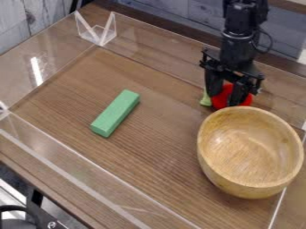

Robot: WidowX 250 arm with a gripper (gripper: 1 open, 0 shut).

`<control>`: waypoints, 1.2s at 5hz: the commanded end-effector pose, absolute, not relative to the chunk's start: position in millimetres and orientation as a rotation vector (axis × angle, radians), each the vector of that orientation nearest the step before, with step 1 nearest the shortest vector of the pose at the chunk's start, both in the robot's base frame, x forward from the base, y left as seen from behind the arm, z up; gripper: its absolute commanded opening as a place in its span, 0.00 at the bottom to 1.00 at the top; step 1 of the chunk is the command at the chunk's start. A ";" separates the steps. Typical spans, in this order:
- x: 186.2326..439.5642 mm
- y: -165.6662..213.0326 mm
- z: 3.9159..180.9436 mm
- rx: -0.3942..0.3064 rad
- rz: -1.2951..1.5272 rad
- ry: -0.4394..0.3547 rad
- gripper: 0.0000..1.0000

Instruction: Move the red object to the left side of the table

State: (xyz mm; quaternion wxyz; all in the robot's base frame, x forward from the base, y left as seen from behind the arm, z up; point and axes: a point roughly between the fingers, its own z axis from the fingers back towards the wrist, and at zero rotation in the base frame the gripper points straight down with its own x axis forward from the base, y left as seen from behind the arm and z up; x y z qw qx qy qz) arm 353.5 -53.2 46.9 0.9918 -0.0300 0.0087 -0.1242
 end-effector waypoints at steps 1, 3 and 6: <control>358.6 -50.3 70.7 -0.053 -0.224 -0.063 0.00; 345.3 -0.5 133.3 0.013 -0.036 -0.189 0.00; 322.6 148.2 154.6 0.104 0.668 -0.170 0.00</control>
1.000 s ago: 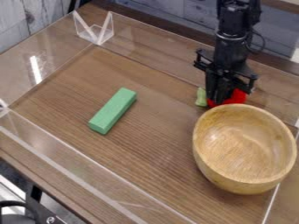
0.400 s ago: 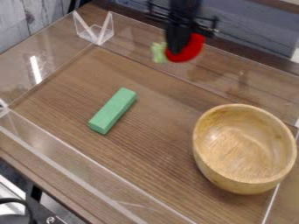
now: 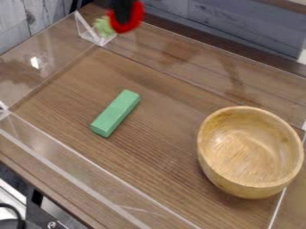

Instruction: Move the red object to the left side of the table

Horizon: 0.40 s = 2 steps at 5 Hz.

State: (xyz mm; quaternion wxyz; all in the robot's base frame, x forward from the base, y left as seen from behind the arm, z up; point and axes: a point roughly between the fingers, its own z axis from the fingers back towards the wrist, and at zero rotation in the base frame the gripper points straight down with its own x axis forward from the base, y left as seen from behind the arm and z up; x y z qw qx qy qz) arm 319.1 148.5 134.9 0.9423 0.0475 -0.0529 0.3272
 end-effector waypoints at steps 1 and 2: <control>319.4 174.7 136.7 0.116 0.651 -0.165 0.00; 308.8 182.5 111.8 0.134 0.669 -0.143 0.00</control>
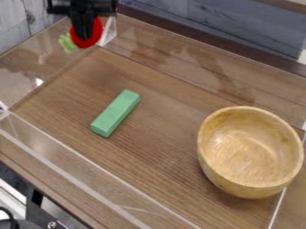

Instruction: Move the red object to the left side of the table

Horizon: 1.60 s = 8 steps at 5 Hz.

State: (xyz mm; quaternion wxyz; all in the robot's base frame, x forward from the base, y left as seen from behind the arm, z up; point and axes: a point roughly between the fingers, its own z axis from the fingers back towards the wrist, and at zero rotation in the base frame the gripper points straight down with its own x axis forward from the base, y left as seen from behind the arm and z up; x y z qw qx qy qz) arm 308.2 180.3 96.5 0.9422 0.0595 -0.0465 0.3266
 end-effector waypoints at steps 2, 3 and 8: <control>290.8 185.2 80.1 0.161 0.660 -0.109 0.00; 286.8 180.0 75.1 0.160 0.636 -0.090 0.00; 278.0 207.4 56.0 0.045 0.424 -0.011 0.00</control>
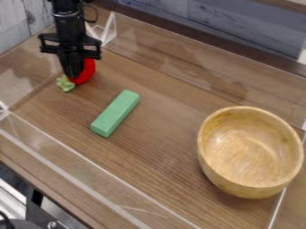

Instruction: Move the red object to the left side of the table

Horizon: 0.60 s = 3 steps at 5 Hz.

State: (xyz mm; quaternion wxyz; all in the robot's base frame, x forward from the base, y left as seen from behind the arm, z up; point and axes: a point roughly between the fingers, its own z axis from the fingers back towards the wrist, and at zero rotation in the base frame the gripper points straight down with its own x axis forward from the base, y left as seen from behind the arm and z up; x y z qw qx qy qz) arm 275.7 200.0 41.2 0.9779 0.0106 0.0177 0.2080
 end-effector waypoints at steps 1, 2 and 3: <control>278.0 216.1 51.5 0.035 0.390 0.002 0.00; 279.5 213.1 44.5 0.029 0.363 0.016 0.00; 280.9 209.3 38.0 0.022 0.338 0.031 0.00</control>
